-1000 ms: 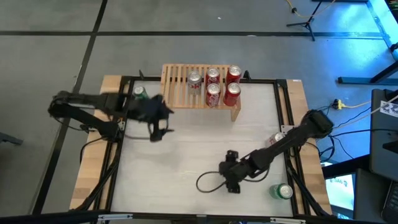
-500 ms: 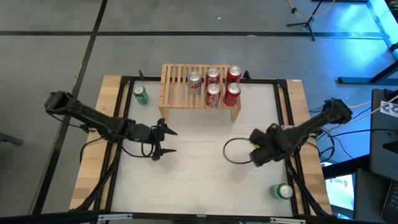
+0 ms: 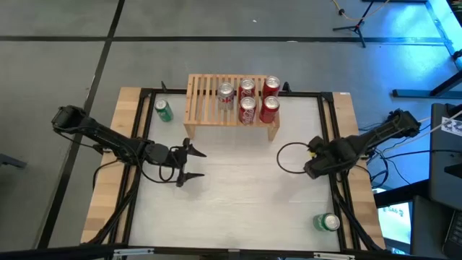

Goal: Place canned beverage on shelf
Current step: Put the white soda can on the shelf

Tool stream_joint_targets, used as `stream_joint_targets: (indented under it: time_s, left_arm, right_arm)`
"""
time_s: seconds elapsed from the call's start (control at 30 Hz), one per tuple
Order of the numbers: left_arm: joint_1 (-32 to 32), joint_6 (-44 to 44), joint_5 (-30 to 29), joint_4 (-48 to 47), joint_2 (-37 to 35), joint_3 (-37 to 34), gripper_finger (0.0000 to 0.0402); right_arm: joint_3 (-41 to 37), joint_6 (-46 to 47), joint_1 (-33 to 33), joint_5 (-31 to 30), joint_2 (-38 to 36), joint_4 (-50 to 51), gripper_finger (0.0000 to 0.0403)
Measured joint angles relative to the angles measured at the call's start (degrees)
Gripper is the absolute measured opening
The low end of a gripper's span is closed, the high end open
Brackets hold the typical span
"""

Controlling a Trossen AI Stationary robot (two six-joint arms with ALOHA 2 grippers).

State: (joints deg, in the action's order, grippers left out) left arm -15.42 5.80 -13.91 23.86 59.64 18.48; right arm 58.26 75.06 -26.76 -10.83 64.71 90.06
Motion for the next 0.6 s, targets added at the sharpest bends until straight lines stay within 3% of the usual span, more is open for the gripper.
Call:
stream_joint_targets:
  time_s: [0.3,0.6]
  left_arm:
    - [0.0,-0.4,0.0,0.3,0.0,0.0,0.0355]
    - [0.0,-0.3,0.0,0.3,0.0,0.0,0.0355]
  right_arm:
    - [-6.1,-0.3,0.9,0.5,-2.7,-1.6,0.0381]
    - [-10.6,-1.7,0.9,5.6,-2.6,-3.3,0.0381]
